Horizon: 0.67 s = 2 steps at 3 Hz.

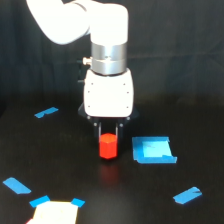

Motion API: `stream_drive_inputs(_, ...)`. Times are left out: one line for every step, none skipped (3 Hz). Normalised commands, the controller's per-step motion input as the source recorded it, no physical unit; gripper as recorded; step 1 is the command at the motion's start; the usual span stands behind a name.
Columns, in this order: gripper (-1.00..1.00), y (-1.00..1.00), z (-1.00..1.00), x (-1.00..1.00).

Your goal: Pick up the red object from the table

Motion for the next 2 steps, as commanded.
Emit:
stream_drive_inputs(-1.0,-0.83,1.0,-1.0)
stream_drive_inputs(-0.54,-0.62,1.0,1.0)
